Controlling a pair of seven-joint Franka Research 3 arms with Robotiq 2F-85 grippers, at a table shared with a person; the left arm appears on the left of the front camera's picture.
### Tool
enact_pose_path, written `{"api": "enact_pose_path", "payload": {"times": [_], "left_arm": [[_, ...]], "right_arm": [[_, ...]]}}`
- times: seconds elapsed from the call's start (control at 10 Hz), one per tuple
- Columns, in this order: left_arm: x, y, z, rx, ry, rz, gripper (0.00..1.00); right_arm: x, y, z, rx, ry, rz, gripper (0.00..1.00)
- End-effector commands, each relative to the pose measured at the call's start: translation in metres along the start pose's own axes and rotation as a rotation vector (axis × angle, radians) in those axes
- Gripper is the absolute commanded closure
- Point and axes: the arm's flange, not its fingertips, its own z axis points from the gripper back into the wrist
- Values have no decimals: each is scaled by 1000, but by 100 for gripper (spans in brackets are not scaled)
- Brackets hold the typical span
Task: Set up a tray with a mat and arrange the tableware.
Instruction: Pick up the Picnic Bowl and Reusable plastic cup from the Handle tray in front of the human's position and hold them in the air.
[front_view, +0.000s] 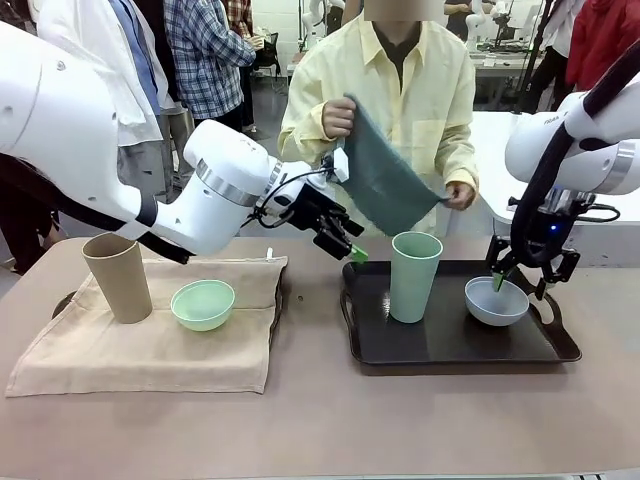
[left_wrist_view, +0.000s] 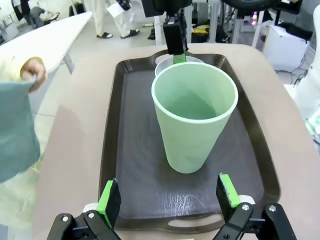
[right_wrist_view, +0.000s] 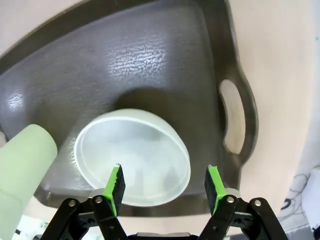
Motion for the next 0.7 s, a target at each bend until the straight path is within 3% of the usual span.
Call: {"api": "enact_pose_path", "payload": {"times": [0.0, 0.6], "left_arm": [[-16, -4, -12, 1, -39, -43, 0], [-20, -8, -28, -2, -60, -82, 0]], "right_arm": [[3, -3, -14, -4, -30, 28, 17], [-1, 4, -14, -1, -68, 15, 17]]}}
